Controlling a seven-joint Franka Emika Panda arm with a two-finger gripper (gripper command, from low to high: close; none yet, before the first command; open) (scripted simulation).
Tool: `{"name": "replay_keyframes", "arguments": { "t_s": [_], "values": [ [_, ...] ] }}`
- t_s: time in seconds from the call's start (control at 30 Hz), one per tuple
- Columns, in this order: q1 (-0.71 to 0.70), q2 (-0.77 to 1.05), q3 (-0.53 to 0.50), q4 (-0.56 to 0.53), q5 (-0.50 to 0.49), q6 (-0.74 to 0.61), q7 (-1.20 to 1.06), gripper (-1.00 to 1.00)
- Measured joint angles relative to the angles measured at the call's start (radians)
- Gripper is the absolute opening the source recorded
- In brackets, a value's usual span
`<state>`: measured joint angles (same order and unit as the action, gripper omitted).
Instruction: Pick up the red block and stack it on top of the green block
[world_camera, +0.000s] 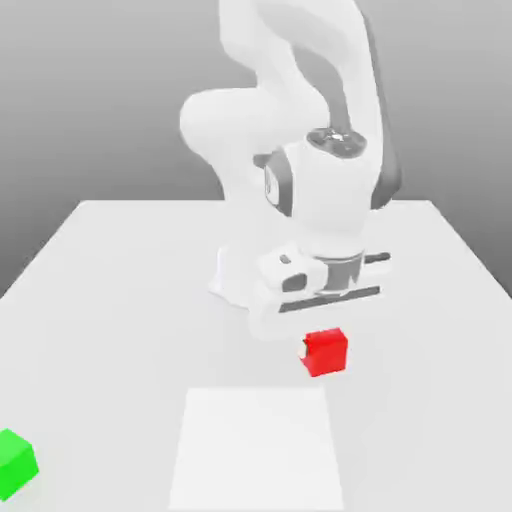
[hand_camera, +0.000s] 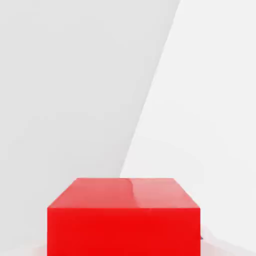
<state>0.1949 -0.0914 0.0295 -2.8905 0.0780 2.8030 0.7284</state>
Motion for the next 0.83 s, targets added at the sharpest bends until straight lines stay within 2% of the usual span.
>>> {"name": "replay_keyframes", "arguments": {
  "t_s": [0.23, 0.57, 0.7, 0.73, 0.83],
  "values": [
    [-0.195, 0.128, -0.125, 0.245, 0.106, -0.118, 0.135, -1.00],
    [-0.408, 0.343, -0.357, 0.594, 0.095, -0.274, 0.442, -1.00],
    [-0.462, 0.483, -0.343, 0.640, 0.162, -0.190, 0.428, -1.00],
    [-0.470, 0.507, -0.334, 0.643, 0.175, -0.170, 0.420, 1.00],
    [-0.470, 0.507, -0.334, 0.643, 0.175, -0.170, 0.420, 1.00]
  ]
}}
